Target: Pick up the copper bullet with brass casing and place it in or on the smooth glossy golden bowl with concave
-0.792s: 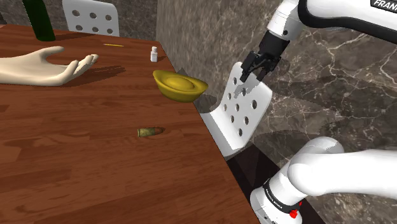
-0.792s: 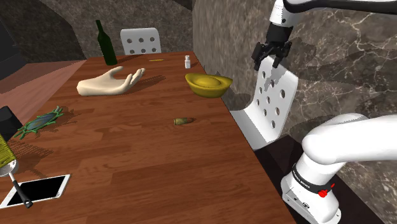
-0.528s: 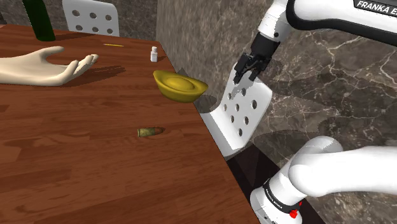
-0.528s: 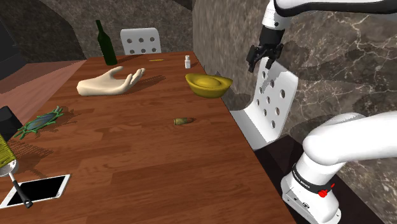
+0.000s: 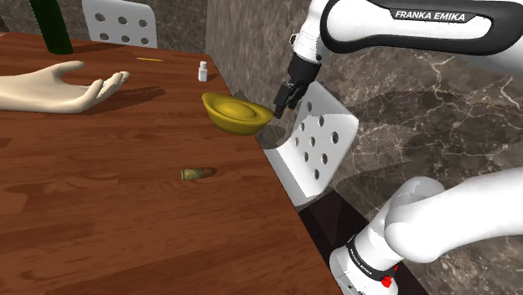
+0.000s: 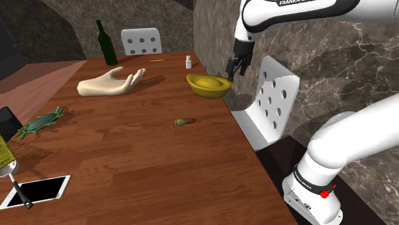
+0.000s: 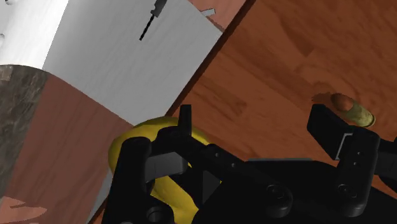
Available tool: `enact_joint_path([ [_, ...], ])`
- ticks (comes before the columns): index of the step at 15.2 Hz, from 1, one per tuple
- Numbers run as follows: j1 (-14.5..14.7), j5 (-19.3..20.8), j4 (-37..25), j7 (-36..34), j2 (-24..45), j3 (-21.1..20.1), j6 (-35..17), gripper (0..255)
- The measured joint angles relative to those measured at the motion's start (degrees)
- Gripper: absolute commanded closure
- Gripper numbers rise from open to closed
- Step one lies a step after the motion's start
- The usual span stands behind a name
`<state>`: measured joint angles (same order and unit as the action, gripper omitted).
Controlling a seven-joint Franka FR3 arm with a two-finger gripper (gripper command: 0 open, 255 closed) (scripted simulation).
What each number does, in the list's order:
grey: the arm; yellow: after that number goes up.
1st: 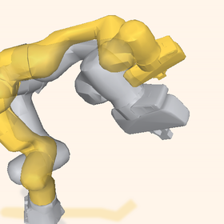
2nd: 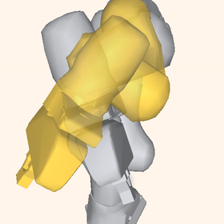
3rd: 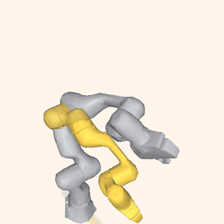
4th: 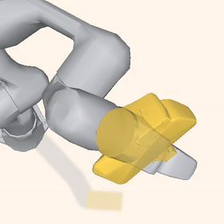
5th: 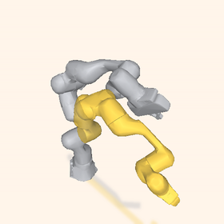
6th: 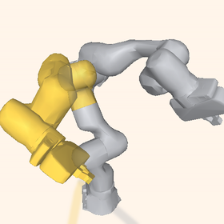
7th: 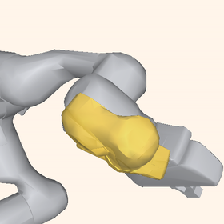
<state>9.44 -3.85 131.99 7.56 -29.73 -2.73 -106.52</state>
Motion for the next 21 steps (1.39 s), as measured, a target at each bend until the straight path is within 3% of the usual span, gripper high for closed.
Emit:
enact_joint_path([
  [9,6.92,-1.18,-5.62,13.82,14.91,-2.99,-7.59,0],
  [21,14.63,-0.47,-12.36,30.00,30.53,-9.46,-13.96,0],
])
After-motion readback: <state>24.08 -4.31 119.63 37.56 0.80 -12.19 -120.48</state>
